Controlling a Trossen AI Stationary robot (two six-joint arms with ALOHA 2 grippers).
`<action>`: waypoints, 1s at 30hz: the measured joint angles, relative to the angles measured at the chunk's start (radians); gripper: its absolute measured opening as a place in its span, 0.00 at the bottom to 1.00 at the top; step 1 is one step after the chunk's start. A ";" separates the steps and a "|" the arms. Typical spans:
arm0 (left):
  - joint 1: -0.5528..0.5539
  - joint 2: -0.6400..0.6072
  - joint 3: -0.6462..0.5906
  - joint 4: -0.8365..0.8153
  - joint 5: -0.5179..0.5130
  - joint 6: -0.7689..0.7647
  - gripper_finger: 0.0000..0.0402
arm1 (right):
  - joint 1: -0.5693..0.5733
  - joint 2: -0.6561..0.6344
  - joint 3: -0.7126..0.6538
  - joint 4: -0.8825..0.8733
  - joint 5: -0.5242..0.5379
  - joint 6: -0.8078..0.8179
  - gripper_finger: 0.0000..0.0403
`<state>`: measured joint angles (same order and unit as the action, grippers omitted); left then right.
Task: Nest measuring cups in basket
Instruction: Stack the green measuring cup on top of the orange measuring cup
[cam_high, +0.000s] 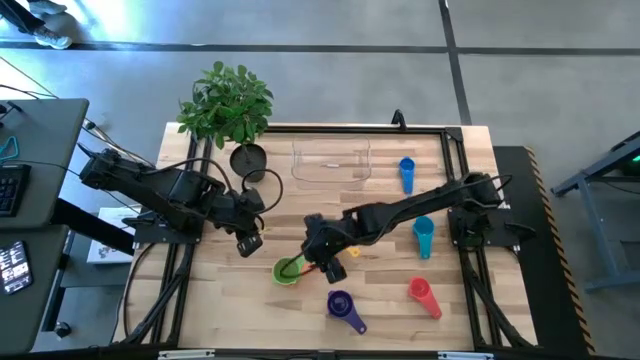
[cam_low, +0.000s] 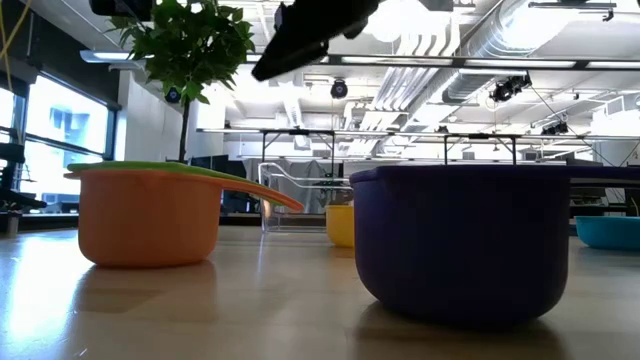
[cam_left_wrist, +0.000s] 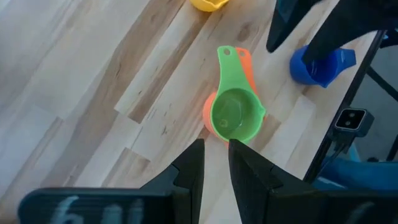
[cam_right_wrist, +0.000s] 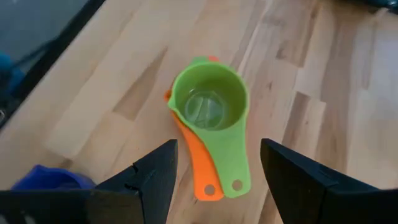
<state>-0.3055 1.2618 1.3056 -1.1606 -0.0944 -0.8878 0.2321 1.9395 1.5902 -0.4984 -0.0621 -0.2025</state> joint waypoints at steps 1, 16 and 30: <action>-0.002 0.000 0.000 0.000 0.000 -0.007 0.16 | 0.003 0.005 0.000 0.000 0.001 -0.012 0.55; -0.004 0.000 0.000 -0.001 -0.001 -0.027 0.16 | 0.004 0.059 -0.002 0.041 0.038 -0.065 0.55; -0.003 0.000 0.000 0.000 -0.005 -0.028 0.16 | 0.004 0.082 -0.002 0.058 0.032 -0.095 0.55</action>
<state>-0.3088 1.2621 1.3060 -1.1606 -0.0994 -0.9161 0.2363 2.0220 1.5883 -0.4400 -0.0301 -0.2977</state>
